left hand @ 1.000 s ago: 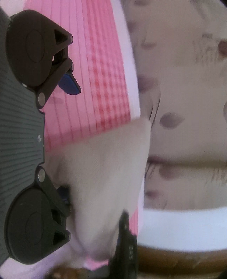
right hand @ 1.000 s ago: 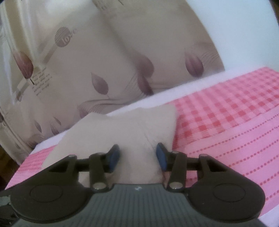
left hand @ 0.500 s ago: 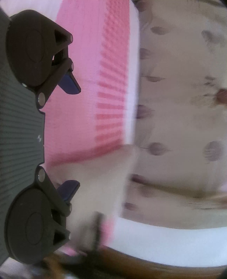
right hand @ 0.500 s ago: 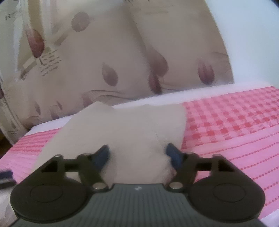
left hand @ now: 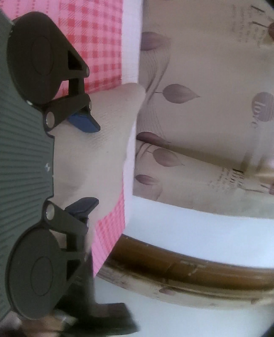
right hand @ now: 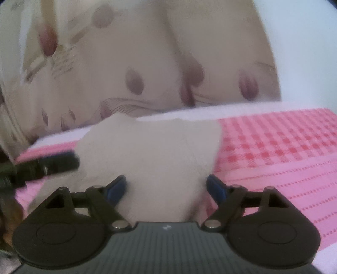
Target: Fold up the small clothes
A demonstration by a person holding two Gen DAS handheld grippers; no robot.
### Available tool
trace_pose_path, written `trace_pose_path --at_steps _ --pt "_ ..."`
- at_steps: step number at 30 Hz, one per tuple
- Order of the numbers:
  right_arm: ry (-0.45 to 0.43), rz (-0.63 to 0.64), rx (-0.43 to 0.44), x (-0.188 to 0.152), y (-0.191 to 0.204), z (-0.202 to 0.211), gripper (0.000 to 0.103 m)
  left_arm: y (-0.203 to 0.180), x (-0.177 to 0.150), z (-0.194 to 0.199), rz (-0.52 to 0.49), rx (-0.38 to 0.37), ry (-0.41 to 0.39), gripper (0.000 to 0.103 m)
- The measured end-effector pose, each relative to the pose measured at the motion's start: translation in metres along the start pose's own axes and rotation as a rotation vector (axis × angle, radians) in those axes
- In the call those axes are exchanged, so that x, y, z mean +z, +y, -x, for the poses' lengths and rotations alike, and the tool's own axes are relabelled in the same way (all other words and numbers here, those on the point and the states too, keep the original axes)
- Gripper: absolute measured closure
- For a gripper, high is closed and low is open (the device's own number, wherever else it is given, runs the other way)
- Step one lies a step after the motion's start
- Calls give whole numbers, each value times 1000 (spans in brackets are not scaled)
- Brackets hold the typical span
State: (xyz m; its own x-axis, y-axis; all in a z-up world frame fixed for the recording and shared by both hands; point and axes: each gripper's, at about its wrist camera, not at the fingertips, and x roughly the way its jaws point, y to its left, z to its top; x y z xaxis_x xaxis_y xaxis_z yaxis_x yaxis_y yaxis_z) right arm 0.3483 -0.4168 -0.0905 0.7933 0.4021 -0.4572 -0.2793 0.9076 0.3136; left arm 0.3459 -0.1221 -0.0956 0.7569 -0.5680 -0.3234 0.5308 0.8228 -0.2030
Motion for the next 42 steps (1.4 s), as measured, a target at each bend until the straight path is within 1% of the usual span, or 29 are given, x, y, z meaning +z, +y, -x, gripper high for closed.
trace_pose_path --at_steps 1,2,3,5,7,9,10,11,12,13,14,15,16,19,20,21,23,24,25,26,29,30,31,33,34,35,36,39,42 --pt "-35 -49 15 4 -8 7 19 1 -3 1 -6 -8 -10 37" --pt "-72 -85 33 9 -13 13 19 3 -7 2 -4 -18 -22 33" --pt "-102 -108 43 16 -17 15 19 2 -11 3 -4 -24 -28 31" --pt "-119 -110 42 31 -15 9 19 2 -10 2 3 -35 -28 29" --pt "-118 -67 35 46 -6 -5 19 3 -9 3 10 -45 -26 25" --pt "-101 10 17 57 7 -22 20 5 -9 6 27 -49 -28 25" --pt "-82 48 1 60 12 -34 23 7 -9 5 41 -50 -31 24" --pt "-58 74 -11 60 15 -44 30 9 -9 7 58 -47 -34 24" --pt "-18 92 -22 57 16 -55 34 12 -9 7 75 -43 -34 24" --pt "48 111 -41 51 17 -68 34 14 -9 8 91 -45 -34 24" --pt "62 135 -53 43 18 -73 34 17 -9 8 109 -50 -34 24" --pt "36 151 -55 37 19 -70 34 20 -9 8 126 -50 -33 24" --pt "32 140 -56 35 18 -67 34 22 -9 8 137 -48 -31 24" --pt "22 116 -51 34 15 -63 34 24 -9 7 152 -20 -20 17" --pt "26 93 -49 36 14 -59 34 22 -8 6 152 7 -11 3" --pt "20 63 -52 38 13 -53 34 23 -8 4 165 47 16 2" --pt "-33 34 -47 35 16 -29 33 33 -9 0 232 64 46 2" --pt "-56 48 -53 30 20 -17 33 38 -10 0 264 63 48 2" --pt "-62 78 -68 22 27 -7 33 42 -11 1 294 64 43 2" --pt "-54 112 -89 14 34 -1 33 43 -12 2 300 71 39 2" --pt "11 236 -175 -20 49 7 33 35 -10 3 257 99 35 2" --pt "32 240 -189 -31 48 7 33 32 -9 3 242 109 34 2" --pt "29 220 -189 -35 46 13 34 29 -9 3 229 120 34 2" --pt "59 169 -166 -32 41 14 34 25 -8 4 206 149 29 0" --pt "59 143 -153 -32 37 13 32 24 -8 4 197 161 28 0" --pt "63 123 -149 -31 34 12 27 23 -8 4 187 174 28 0" --pt "65 113 -158 -31 32 11 25 22 -9 6 178 185 27 0" --pt "58 118 -172 -35 35 11 24 19 -9 6 154 206 25 0" --pt "51 130 -195 -37 37 11 19 17 -9 5 140 218 22 0"
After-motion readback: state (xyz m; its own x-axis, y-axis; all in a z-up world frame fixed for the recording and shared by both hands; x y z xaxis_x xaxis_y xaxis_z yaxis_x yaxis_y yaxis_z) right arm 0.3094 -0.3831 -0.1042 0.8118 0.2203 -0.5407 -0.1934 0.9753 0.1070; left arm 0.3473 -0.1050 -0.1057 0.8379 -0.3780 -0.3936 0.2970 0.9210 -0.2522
